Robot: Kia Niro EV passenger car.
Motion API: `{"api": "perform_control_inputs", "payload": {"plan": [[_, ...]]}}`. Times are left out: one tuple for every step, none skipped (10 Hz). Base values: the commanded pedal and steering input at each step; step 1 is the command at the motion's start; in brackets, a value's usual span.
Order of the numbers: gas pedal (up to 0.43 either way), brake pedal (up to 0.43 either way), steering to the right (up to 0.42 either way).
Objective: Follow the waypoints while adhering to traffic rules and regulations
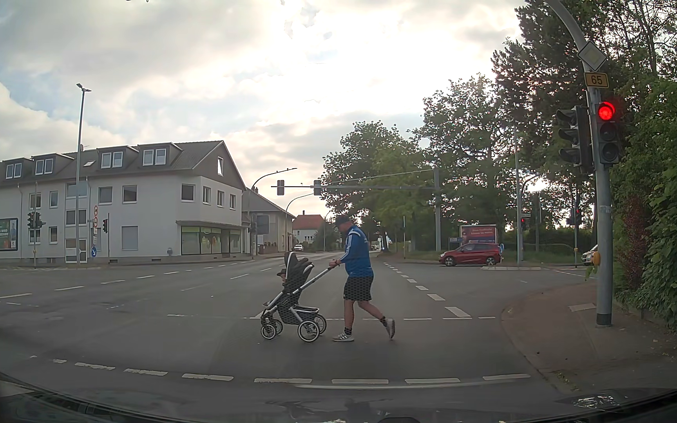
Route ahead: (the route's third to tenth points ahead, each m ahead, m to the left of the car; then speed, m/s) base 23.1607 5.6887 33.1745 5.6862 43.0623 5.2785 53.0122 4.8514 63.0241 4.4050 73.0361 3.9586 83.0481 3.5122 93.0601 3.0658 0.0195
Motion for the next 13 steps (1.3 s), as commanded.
{"api": "perform_control_inputs", "payload": {"plan": [[0.000,0.000,-0.009],[0.000,0.000,-0.010],[0.000,0.000,-0.010],[0.000,0.000,-0.009],[0.000,0.000,-0.010],[0.000,0.000,-0.009],[0.000,0.000,-0.010],[0.000,0.000,-0.009],[0.000,0.000,-0.010],[0.000,0.000,-0.009],[0.000,0.000,-0.009],[0.000,0.000,-0.009],[0.000,0.000,-0.009]]}}
